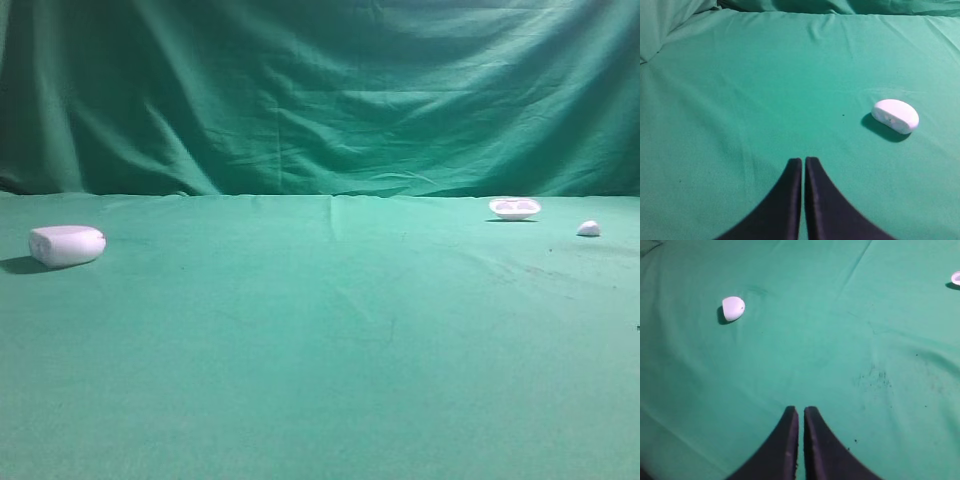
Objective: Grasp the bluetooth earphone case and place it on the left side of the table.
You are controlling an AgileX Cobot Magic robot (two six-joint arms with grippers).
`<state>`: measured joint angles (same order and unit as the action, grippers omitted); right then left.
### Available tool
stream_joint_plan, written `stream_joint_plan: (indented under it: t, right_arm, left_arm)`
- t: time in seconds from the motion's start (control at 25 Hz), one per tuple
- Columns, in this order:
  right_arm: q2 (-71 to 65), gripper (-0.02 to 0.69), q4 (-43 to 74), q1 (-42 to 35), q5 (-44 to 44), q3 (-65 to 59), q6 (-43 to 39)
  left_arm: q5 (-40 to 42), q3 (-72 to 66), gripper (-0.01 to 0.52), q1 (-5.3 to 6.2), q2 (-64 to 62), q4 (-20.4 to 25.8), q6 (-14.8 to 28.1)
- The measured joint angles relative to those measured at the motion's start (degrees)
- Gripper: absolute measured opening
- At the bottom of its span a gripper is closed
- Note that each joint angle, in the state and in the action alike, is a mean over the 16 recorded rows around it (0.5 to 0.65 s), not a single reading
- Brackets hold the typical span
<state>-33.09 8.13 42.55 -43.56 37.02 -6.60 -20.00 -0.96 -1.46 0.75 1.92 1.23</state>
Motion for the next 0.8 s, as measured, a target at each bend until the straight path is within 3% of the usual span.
stream_joint_plan:
  t: [0.8]
  right_arm:
    - [29.91, 0.000, -4.71, -33.30, 18.86, -33.28, 4.27]
  left_arm:
    - [0.00, 0.00, 0.000, 0.00, 0.00, 0.00, 0.00]
